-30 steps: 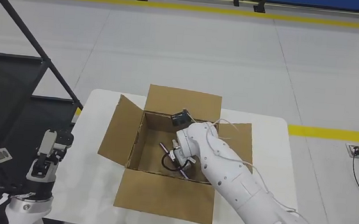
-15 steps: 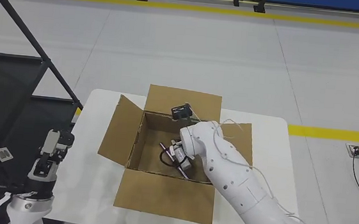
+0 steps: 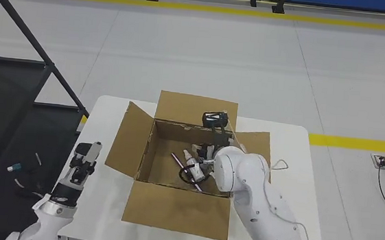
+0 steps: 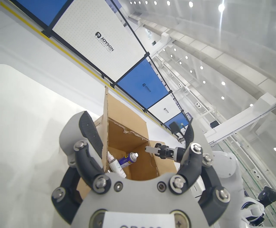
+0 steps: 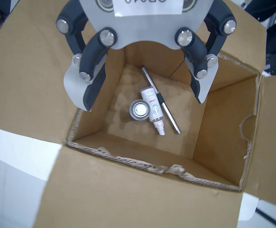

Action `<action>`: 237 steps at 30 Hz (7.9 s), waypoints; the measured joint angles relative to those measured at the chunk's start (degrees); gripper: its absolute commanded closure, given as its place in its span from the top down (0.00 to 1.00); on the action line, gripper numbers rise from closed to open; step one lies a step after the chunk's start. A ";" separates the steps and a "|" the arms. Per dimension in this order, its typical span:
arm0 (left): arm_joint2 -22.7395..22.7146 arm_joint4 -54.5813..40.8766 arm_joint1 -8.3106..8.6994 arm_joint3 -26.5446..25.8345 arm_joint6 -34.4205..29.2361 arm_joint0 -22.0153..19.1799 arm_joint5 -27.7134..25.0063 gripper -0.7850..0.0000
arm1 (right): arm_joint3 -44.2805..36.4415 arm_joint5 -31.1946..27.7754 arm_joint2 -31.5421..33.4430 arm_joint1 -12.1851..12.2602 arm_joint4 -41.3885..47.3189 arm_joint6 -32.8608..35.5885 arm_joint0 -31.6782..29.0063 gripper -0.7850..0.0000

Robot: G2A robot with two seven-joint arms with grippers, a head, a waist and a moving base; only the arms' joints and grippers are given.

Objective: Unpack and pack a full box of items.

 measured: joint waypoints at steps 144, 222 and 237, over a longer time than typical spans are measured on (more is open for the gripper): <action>25.17 10.41 -1.67 12.26 -8.87 -16.01 17.88 1.00 | 31.39 -28.16 2.07 10.22 72.26 1.95 12.76 1.00; -4.27 -22.54 3.02 9.73 -29.23 -1.99 9.12 1.00 | 29.31 -46.85 9.95 11.64 87.43 -18.86 8.27 1.00; -7.34 -31.07 2.94 11.46 -25.02 -0.04 11.14 1.00 | 32.83 -49.86 10.58 11.18 90.91 -24.76 8.40 1.00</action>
